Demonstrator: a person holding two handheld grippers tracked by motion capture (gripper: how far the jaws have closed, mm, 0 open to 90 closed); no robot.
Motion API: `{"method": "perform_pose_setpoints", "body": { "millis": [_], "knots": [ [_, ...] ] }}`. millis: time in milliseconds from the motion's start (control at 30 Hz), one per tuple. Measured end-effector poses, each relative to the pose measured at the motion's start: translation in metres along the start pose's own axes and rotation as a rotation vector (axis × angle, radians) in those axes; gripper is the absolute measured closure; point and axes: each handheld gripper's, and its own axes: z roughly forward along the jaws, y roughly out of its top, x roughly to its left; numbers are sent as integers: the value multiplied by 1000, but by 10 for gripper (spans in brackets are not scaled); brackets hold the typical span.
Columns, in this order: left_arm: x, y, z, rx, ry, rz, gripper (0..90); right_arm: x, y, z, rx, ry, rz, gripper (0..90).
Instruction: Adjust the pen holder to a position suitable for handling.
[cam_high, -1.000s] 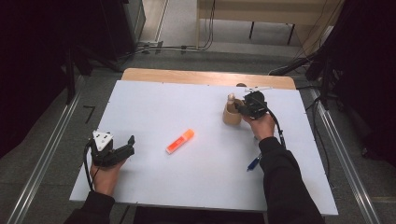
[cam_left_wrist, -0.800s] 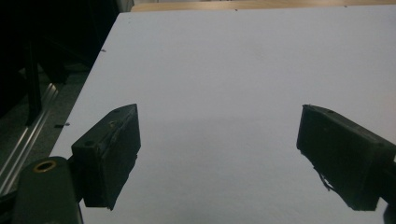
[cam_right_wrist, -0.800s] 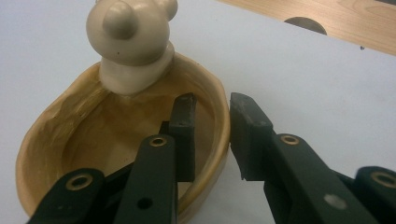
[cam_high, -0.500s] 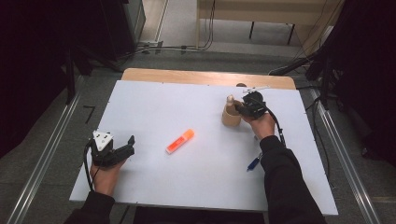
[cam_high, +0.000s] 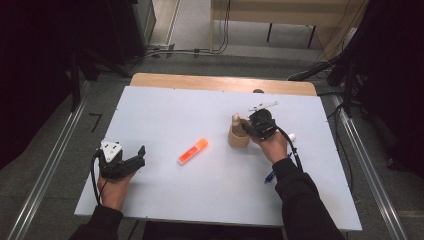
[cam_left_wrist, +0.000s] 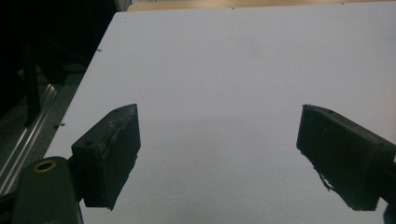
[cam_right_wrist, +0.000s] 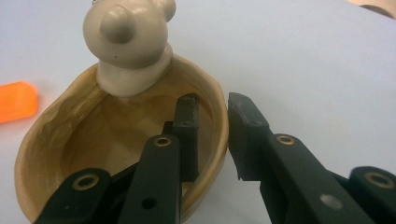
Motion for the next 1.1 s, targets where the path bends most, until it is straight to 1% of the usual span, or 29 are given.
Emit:
{"method": "perform_pose_setpoints", "body": {
  "millis": [100, 133, 267, 367, 433, 467, 500, 533, 567, 600, 633, 667, 700, 767, 800, 833, 867, 900, 933, 1000, 1067, 1100],
  "knots": [
    [-4, 0, -1, -14, -12, 7, 142, 13, -7, -6, 4, 9, -3, 720],
    [-5, 0, -1, -20, -20, 12, 142, 17, -9, -7, 2, 13, -12, 720],
    [-9, 0, -1, -40, -29, 14, 156, 37, -19, -15, -1, 12, -25, 721],
    [-13, 2, 0, -44, -58, 9, 181, 48, -25, -20, -5, 8, -30, 722],
    [-14, 3, 2, -36, -83, 12, 195, 54, -29, -22, -9, 12, -33, 722],
    [-15, 3, 3, -42, -100, 15, 211, 56, -30, -23, -8, 14, -33, 721],
    [-15, 3, 4, -49, -111, 26, 215, 57, -31, -24, -5, 17, -31, 722],
    [-17, 4, 6, -48, -113, 37, 217, 59, -31, -25, -5, 20, -32, 721],
    [-17, 4, 6, -48, -113, 37, 221, 60, -32, -25, -6, 17, -34, 721],
    [-18, 6, 9, -49, -117, 75, 223, 62, -33, -26, -6, 21, -31, 721],
    [-18, 6, 9, -49, -117, 75, 223, 62, -33, -26, -6, 21, -31, 721],
    [-19, 8, 12, -52, -131, 78, 223, 63, -33, -26, -6, 15, -30, 720],
    [-20, 9, 14, -41, -151, 61, 223, 63, -33, -26, -7, 17, -31, 717],
    [-22, 9, 17, -23, -206, 14, 210, 61, -33, -25, -9, 35, -23, 670],
    [-24, 9, 18, -18, -226, 6, 197, 61, -33, -25, -5, 45, -20, 630],
    [-27, 9, 19, -19, -243, 8, 197, 61, -33, -25, -1, 48, -25, 578],
    [-30, 9, 20, -26, -252, 19, 199, 61, -34, -26, -1, 51, -27, 551],
    [-33, 9, 20, -26, -252, 34, 201, 61, -34, -28, -7, 55, -31, 538],
    [-35, 10, 22, -22, -252, 42, 201, 59, -35, -31, -25, 65, -29, 518],
    [-38, 10, 25, -2, -258, 38, 200, 54, -36, -38, -61, 78, -14, 455],
    [-40, 10, 28, 25, -251, 35, 201, 48, -38, -46, -98, 115, 13, 392],
    [-41, 10, 29, 41, -246, 33, 200, 46, -40, -50, -113, 123, 18, 341]
  ]
}}
